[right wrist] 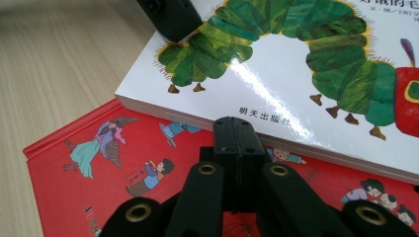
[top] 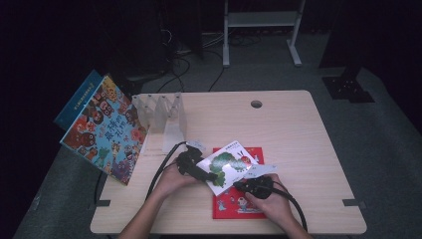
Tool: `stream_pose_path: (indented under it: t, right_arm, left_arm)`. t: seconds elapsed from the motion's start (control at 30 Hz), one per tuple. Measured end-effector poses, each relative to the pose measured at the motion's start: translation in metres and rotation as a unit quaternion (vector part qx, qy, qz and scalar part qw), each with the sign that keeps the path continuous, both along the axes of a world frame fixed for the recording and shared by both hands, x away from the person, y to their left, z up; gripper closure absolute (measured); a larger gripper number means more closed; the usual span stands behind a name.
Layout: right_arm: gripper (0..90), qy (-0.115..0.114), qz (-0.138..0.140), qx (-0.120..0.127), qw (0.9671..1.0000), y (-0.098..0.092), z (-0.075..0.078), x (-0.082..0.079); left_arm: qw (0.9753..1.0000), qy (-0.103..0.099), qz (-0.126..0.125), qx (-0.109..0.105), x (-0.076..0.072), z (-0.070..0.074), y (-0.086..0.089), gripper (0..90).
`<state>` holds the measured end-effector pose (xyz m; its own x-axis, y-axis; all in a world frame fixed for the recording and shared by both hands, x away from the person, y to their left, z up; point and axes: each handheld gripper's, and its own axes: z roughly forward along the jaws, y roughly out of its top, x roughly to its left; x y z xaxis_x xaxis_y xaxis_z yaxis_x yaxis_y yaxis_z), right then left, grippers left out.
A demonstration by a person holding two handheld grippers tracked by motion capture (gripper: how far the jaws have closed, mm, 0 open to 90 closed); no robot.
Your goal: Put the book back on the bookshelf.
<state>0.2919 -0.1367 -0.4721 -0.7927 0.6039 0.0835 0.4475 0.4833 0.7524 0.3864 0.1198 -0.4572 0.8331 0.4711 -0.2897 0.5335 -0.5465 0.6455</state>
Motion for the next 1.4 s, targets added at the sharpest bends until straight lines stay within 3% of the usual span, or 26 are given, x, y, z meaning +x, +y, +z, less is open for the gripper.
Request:
stream_pose_path:
  t: [0.27, 0.4, 0.5, 0.6, 0.77, 0.97, 1.13, 1.3, 1.4]
  right_arm:
    - [89.3, -0.004, 0.001, 0.002, 1.0, 0.004, -0.001, 0.001]
    - [89.2, -0.004, 0.003, 0.001, 1.0, 0.004, -0.001, 0.001]
    - [89.2, -0.006, 0.005, 0.003, 1.0, 0.005, -0.001, 0.002]
    - [89.2, -0.007, 0.005, -0.001, 1.0, 0.007, -0.001, 0.002]
    - [89.2, -0.012, 0.008, 0.0, 0.9999, 0.008, -0.001, 0.002]
    - [89.1, -0.015, 0.007, 0.001, 0.9999, 0.01, -0.002, 0.001]
    - [89.1, -0.02, 0.007, 0.0, 0.9998, 0.011, -0.002, 0.001]
    - [89.0, -0.02, 0.006, -0.001, 0.9998, 0.011, -0.002, 0.001]
    - [89.0, -0.021, 0.006, -0.002, 0.9998, 0.011, -0.002, 0.0]
  left_arm:
    - [0.9984, -0.025, 0.007, -0.051, -0.007, 0.024, 0.008, 8.2]
    - [0.9967, -0.04, -0.004, -0.071, -0.012, 0.037, 0.01, 10.6]
    - [0.9949, -0.035, -0.025, -0.091, -0.017, 0.041, 0.005, 14.0]
    - [0.9945, -0.043, -0.037, -0.088, -0.022, 0.046, -0.001, 14.8]
    - [0.9923, -0.062, -0.05, -0.095, -0.028, 0.052, -0.002, 28.5]
    - [0.9926, -0.06, -0.06, -0.087, -0.031, 0.051, -0.005, 40.8]
    - [0.9936, -0.064, -0.073, -0.058, -0.034, 0.047, -0.011, 46.9]
    - [0.9935, -0.07, -0.073, -0.052, -0.036, 0.046, -0.012, 54.0]
    - [0.9929, -0.08, -0.08, -0.038, -0.039, 0.043, -0.017, 58.3]
